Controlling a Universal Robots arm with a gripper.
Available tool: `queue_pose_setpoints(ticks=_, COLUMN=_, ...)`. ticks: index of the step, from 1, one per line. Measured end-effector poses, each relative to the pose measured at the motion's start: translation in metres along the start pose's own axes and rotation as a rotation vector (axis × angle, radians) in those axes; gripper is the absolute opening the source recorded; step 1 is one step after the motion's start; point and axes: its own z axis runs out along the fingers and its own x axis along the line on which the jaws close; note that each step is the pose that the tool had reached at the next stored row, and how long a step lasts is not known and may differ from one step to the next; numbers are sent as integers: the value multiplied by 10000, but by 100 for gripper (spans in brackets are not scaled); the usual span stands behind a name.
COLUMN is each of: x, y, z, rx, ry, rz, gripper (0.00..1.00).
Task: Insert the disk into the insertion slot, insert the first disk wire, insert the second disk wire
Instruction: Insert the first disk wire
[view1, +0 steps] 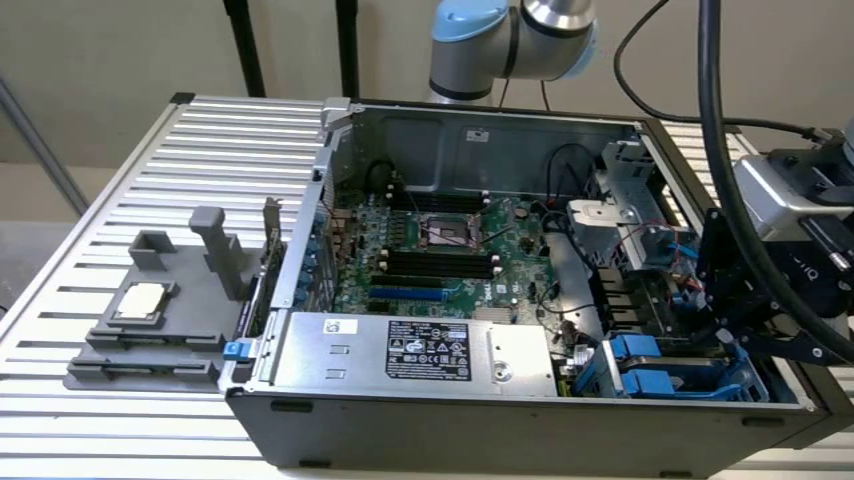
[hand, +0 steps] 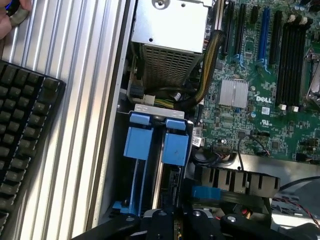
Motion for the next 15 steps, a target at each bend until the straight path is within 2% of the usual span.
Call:
queue_pose_setpoints(ticks=2, x=2, y=-14, z=4, rx=-64, ry=9, rz=18, gripper=17)
queue_pose_setpoints(ticks=7, x=2, y=-14, z=7, rx=-93, ry=5, rz=76, gripper=17)
queue_pose_setpoints(ticks=11, x=3, y=-15, z=18, rx=-93, ry=-38, rz=590, gripper=17)
queue_pose_setpoints(ticks=15, x=3, y=-15, z=25, rx=-159, ry=-75, rz=1009, gripper=17)
